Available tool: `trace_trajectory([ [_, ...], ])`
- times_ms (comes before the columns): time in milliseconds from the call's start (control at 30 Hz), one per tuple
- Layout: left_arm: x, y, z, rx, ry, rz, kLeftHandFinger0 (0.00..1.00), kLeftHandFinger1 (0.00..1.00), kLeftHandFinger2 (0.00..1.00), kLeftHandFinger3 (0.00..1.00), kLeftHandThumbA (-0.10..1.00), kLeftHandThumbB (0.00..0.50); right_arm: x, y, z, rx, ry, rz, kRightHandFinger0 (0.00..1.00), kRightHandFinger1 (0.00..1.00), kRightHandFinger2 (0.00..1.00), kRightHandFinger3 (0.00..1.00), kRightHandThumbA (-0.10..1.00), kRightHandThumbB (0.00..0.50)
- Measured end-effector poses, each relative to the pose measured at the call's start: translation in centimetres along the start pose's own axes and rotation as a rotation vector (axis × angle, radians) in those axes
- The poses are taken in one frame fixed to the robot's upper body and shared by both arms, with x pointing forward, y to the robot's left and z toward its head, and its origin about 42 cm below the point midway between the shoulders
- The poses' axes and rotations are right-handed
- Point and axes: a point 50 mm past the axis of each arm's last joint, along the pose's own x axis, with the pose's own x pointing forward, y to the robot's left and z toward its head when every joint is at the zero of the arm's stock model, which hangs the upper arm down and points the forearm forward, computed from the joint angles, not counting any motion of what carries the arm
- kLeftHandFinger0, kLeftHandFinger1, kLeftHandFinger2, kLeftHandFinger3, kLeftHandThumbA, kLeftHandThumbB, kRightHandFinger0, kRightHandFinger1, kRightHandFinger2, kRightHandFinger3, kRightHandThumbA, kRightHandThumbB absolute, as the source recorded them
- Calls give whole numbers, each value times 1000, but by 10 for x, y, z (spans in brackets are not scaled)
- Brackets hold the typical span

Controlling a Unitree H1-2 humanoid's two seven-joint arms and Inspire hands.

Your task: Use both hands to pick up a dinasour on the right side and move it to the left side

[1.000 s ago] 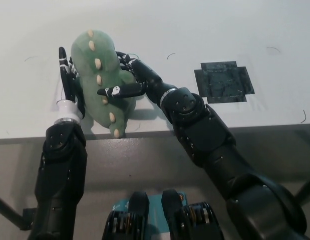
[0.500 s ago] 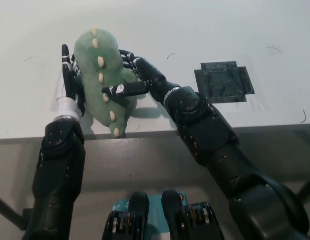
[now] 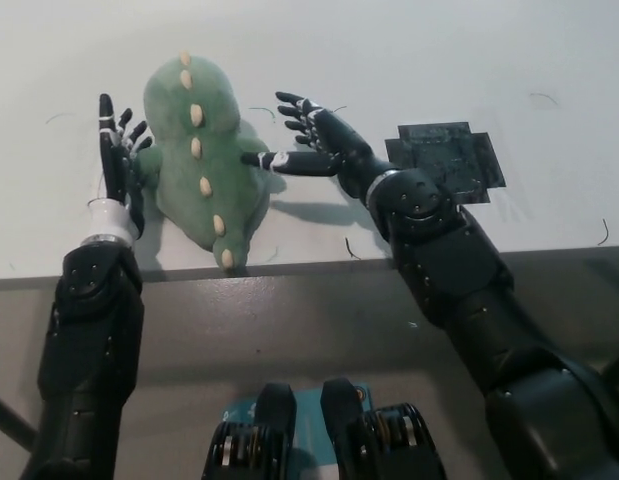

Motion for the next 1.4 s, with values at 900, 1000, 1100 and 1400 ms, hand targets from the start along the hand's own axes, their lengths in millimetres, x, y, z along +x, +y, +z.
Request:
trace_trajectory([
  [900,-73,50,-1,106,-141,-35,1000,1000,1000,1000,1000,325,-78,-58,12,-32,-269,-13,1000,1000,1000,1000,1000,142],
  [1000,-89,43,5,98,-183,-61,1000,1000,1000,1000,1000,346,-99,-62,6,-29,-295,-20,1000,1000,1000,1000,1000,147],
  [1100,-100,37,9,90,-209,-81,1000,1000,1000,1000,1000,353,-116,-67,4,-7,-312,-28,1000,1000,1000,1000,1000,132],
  [1400,-131,18,17,73,-253,-135,1000,1000,1000,1000,1000,378,-179,-96,-18,28,-325,-96,1000,1000,1000,1000,1000,96],
])
